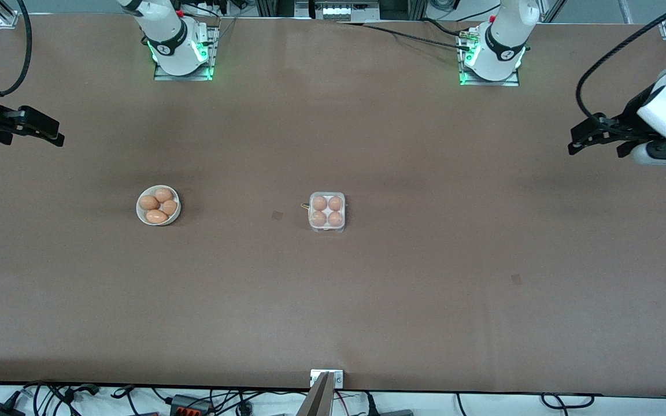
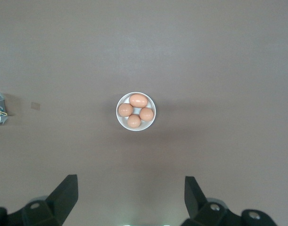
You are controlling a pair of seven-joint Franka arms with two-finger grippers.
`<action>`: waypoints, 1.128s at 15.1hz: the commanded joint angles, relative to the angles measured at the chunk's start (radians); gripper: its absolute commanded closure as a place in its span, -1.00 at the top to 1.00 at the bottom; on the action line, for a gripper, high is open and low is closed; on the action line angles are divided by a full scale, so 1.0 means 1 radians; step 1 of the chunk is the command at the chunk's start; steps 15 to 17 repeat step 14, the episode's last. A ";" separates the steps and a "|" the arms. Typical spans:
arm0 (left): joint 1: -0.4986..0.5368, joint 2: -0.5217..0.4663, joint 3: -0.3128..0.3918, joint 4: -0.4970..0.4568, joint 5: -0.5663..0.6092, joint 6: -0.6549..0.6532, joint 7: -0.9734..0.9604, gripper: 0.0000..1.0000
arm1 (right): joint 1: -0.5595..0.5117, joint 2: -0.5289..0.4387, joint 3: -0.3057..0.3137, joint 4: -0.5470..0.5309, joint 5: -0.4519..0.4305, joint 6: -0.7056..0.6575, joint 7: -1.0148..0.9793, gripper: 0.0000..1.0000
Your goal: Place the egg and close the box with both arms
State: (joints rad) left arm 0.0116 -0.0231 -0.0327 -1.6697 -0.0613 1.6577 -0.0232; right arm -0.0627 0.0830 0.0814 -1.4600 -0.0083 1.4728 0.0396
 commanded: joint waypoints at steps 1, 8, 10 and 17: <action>-0.024 -0.047 0.024 -0.042 -0.014 0.019 -0.023 1.00 | 0.003 -0.006 0.000 0.000 -0.009 0.003 0.000 1.00; -0.019 -0.041 -0.035 0.005 0.064 -0.071 -0.017 1.00 | 0.001 -0.008 0.000 0.000 -0.010 0.003 0.003 1.00; -0.025 -0.037 -0.038 0.022 0.064 -0.076 -0.017 1.00 | 0.001 -0.008 0.000 0.000 -0.010 0.003 0.003 1.00; -0.021 -0.032 -0.036 0.022 0.064 -0.076 -0.017 1.00 | -0.002 -0.008 -0.002 0.000 -0.003 0.004 0.003 1.00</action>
